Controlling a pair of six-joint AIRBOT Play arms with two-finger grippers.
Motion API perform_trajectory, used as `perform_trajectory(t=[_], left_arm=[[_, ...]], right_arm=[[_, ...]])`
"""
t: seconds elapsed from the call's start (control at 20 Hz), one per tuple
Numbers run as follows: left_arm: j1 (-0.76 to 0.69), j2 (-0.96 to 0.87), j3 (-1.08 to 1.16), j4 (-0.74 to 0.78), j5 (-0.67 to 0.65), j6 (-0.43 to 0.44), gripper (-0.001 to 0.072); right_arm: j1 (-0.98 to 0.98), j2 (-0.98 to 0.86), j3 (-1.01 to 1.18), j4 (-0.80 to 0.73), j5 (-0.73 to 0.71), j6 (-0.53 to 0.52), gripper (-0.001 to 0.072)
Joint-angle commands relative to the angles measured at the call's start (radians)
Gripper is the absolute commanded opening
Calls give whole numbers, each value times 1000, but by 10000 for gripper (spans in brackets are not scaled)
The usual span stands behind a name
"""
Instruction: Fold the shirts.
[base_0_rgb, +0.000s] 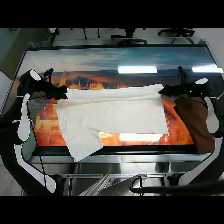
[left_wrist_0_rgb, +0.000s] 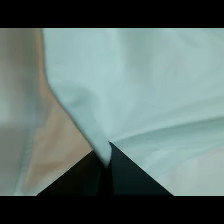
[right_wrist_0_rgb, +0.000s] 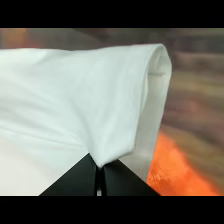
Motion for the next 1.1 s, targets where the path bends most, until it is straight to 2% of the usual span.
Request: perform_trajectory(t=[0.0, 0.2, 0.25, 0.3, 0.35, 0.45, 0.55, 0.6, 0.8, 1.05], left_arm=[[-17, -1, -43, 9, 38, 7, 10], [-32, -1, -48, 10, 39, 7, 12], [-32, 2, -47, 8, 23, 6, 153], [-30, 10, -47, 10, -5, 2, 491], [-22, 24, -42, 10, -45, -25, 582], [8, 56, -11, 9, -172, -56, 582], [38, 122, -51, 9, -286, -89, 581], [48, 174, -117, 10, -317, -88, 581], [58, 457, -568, 12, -246, -87, 582], [57, 722, -1005, 9, -110, -91, 582]], right_arm=[[14, -26, -2, -17, 14, 9, 25], [21, -25, 0, -17, 21, 8, 27], [19, -16, 2, -18, 45, 9, 46], [15, -1, 7, -31, 72, 9, 192], [8, 25, 20, -49, 118, 21, 304], [-18, 103, 38, -145, 186, 106, 393], [-58, 184, 31, -229, 227, 192, 393], [-82, 222, 9, -233, 249, 197, 392], [-170, 358, -225, -233, 290, 203, 390], [-248, 442, -473, -234, 229, 203, 390]])
